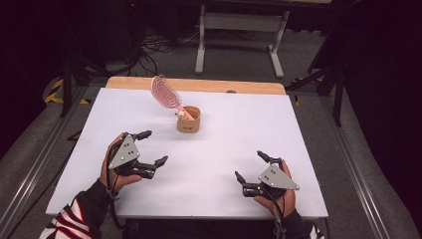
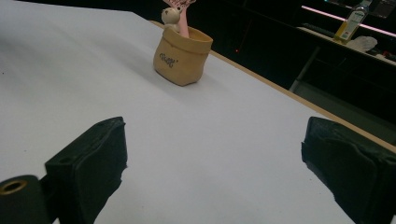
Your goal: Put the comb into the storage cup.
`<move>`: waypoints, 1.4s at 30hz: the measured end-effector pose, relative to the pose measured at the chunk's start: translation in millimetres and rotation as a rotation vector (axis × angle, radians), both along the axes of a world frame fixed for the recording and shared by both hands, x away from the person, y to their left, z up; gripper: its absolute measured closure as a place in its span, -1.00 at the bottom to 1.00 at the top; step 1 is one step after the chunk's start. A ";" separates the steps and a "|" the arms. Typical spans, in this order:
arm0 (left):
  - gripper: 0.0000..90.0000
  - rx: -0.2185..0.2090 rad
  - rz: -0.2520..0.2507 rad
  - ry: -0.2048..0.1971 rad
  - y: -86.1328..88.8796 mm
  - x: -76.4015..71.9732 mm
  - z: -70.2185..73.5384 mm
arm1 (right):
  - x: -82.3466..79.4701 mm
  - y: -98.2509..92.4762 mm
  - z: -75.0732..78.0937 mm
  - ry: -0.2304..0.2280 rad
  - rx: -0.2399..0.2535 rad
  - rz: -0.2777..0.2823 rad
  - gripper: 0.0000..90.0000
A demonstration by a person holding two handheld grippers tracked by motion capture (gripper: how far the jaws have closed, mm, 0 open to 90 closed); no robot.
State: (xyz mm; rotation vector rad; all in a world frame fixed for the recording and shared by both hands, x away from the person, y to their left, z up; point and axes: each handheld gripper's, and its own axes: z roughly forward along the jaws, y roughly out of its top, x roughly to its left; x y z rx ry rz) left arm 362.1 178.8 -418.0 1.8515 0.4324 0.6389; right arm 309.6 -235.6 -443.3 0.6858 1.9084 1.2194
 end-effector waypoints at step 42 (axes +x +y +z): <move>-0.81 0.045 0.061 0.034 33.7 -21.4 -19.0 | -2.8 1.0 2.7 -0.019 -0.006 -0.001 -0.83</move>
